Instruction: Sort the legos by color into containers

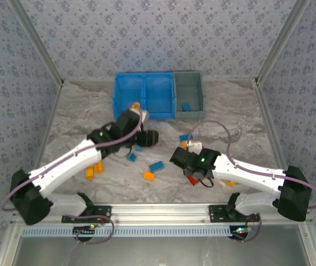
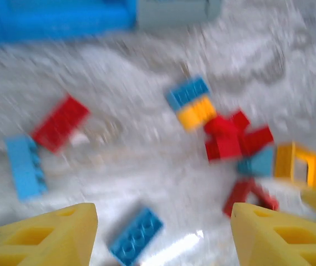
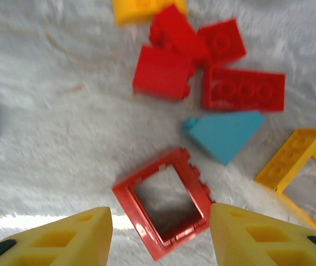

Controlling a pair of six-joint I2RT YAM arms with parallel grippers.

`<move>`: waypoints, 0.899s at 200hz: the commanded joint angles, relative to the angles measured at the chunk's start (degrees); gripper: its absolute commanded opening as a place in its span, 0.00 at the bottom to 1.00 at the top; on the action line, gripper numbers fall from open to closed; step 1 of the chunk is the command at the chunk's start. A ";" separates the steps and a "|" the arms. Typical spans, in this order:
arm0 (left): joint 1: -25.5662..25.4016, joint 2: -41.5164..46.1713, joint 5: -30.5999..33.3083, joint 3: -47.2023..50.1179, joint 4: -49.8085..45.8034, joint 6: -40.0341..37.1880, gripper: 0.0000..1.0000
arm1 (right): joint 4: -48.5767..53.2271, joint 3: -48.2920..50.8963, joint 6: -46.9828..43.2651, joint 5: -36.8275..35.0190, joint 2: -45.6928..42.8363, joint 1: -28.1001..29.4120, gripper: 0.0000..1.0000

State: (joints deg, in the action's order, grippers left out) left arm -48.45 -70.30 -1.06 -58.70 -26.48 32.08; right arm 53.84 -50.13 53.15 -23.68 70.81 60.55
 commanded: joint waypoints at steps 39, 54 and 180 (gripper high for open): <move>-16.67 13.70 6.91 17.48 6.10 10.15 0.61 | -2.04 6.84 -6.47 6.40 1.70 -7.91 0.49; -17.89 14.89 7.99 18.48 6.09 11.17 0.61 | -3.31 7.32 -8.54 7.41 2.44 -9.45 0.47; -18.34 13.78 6.82 17.30 7.67 9.85 0.61 | -11.30 10.14 -15.74 14.35 5.69 -18.21 0.35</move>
State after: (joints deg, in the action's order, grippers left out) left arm -66.17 -56.36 6.68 -40.23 -20.32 42.11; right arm 43.66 -40.32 39.31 -10.94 75.37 43.20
